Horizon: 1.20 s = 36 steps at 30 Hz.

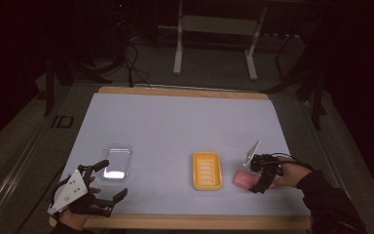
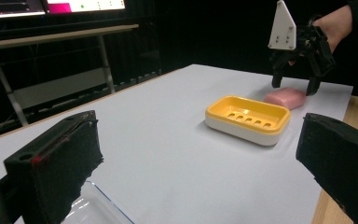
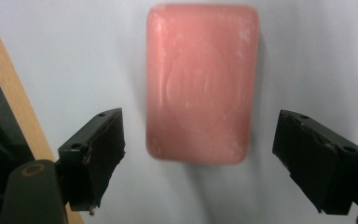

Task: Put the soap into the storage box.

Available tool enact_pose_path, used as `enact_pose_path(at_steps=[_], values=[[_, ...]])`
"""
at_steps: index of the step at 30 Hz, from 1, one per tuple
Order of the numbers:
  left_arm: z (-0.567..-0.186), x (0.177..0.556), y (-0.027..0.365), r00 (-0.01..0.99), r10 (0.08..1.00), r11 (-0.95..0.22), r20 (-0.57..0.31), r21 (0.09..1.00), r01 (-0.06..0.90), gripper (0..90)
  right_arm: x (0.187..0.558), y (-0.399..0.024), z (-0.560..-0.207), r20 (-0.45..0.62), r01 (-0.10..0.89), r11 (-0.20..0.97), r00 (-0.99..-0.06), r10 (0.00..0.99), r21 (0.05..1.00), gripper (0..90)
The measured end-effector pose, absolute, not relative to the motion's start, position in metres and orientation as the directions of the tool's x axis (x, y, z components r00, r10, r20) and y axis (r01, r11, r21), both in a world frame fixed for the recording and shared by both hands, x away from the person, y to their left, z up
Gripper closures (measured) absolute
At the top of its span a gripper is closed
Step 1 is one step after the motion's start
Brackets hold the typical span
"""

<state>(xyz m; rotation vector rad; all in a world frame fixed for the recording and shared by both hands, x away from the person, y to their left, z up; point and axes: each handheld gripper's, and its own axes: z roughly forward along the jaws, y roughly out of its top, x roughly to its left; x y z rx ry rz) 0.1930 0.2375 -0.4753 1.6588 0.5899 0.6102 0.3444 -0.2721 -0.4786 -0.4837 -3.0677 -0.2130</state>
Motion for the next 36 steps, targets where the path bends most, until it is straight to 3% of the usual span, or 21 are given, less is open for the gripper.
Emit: enact_pose_path(at_steps=[5,9,12,15,21,25,36], values=[[-0.475,0.193,0.238,0.733,0.676,-0.161,0.073,0.986,0.050,0.2,0.346,-0.265,-0.481,0.044,0.303,0.943,-0.953,0.300,0.141,18.6],[-0.475,0.193,0.238,0.734,0.676,-0.160,0.073,0.986,0.050,0.2,0.347,-0.262,-0.483,0.047,0.305,0.940,-0.952,0.301,0.151,27.6],[-0.475,0.193,0.238,0.734,0.675,-0.161,0.074,0.986,0.050,0.2,0.348,-0.262,-0.483,0.043,0.306,0.940,-0.952,0.303,0.148,27.7],[-0.475,0.193,0.238,0.734,0.675,-0.162,0.074,0.986,0.050,0.2,0.349,-0.260,-0.484,0.048,0.302,0.944,-0.953,0.298,0.132,33.8],[-0.475,0.193,0.238,0.735,0.674,-0.164,0.075,0.985,0.050,0.1,0.347,-0.256,-0.486,0.028,0.283,0.949,-0.959,0.282,0.139,35.1],[-0.475,0.193,0.238,0.734,0.675,-0.162,0.074,0.986,0.050,0.2,0.353,-0.254,-0.489,0.082,0.315,0.945,-0.948,0.309,0.090,36.5],[-0.476,0.193,0.237,0.734,0.674,-0.165,0.076,0.985,0.049,0.2,0.344,-0.246,-0.490,-0.001,0.272,0.958,-0.962,0.273,0.088,36.8]])
